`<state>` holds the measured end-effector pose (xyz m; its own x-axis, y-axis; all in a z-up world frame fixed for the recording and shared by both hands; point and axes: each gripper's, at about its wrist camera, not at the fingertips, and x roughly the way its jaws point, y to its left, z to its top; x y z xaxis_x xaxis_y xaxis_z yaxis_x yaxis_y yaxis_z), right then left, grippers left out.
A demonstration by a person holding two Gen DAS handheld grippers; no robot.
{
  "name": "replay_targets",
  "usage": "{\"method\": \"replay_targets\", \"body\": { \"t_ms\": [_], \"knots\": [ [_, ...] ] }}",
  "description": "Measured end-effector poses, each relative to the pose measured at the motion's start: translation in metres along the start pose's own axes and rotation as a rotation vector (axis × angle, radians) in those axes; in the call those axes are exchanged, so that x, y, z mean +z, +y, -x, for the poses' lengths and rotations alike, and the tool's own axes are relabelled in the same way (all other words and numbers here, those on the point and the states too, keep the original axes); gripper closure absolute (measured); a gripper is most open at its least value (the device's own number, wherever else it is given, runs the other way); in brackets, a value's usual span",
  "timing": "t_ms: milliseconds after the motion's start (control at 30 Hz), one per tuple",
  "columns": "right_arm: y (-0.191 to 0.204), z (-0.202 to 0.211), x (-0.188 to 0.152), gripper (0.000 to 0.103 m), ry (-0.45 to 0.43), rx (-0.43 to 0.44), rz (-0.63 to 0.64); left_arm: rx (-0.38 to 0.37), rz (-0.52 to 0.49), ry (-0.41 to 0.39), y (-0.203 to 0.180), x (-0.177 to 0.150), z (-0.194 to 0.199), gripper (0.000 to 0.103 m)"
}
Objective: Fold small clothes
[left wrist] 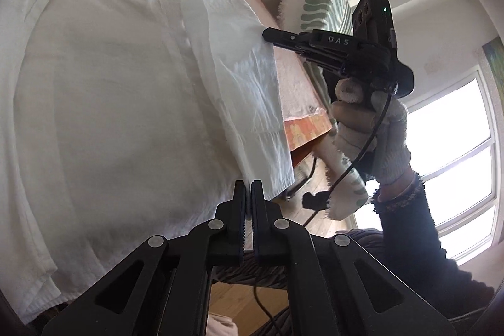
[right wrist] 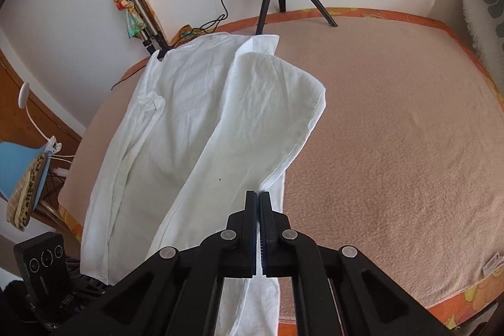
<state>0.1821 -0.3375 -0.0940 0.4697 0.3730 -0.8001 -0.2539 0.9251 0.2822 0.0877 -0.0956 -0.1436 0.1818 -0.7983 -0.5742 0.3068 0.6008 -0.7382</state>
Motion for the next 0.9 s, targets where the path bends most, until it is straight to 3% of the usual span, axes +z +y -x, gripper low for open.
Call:
{"method": "replay_targets", "body": {
  "t_ms": [100,167,200,233,267,333,433,600,767,900],
  "knots": [
    [-0.006,-0.021,-0.009,0.103,0.088,-0.02,0.004,0.051,-0.002,0.026,0.007,-0.003,-0.008,0.101],
    [-0.004,-0.033,-0.015,0.097,0.143,-0.102,0.038,0.07,-0.018,0.035,0.008,-0.005,-0.007,0.101],
    [-0.004,-0.033,-0.015,0.093,0.141,-0.12,0.057,0.081,-0.028,0.037,0.007,-0.005,-0.005,0.101],
    [-0.004,-0.031,-0.015,0.079,0.128,-0.127,0.067,0.086,-0.041,0.038,0.005,-0.005,-0.002,0.101],
    [-0.004,-0.026,-0.013,0.073,0.105,-0.143,0.07,0.095,-0.06,0.041,0.003,-0.005,0.0,0.101],
    [-0.005,-0.016,-0.007,0.07,0.056,-0.162,0.081,0.114,-0.093,0.042,-0.002,-0.004,0.004,0.101],
    [-0.014,-0.007,0.005,0.063,-0.024,-0.133,0.056,0.131,-0.125,0.043,-0.008,-0.006,0.014,0.101],
    [-0.039,-0.02,0.027,0.063,-0.084,-0.101,0.0,0.159,-0.196,0.004,-0.026,-0.001,0.022,0.097],
    [-0.074,-0.041,0.055,0.061,-0.132,0.004,-0.135,0.169,-0.241,-0.013,-0.043,0.009,0.003,0.094],
    [-0.084,-0.06,0.071,0.058,-0.144,0.077,-0.146,0.204,-0.259,-0.01,-0.043,0.013,-0.013,0.094]
  ]
}}
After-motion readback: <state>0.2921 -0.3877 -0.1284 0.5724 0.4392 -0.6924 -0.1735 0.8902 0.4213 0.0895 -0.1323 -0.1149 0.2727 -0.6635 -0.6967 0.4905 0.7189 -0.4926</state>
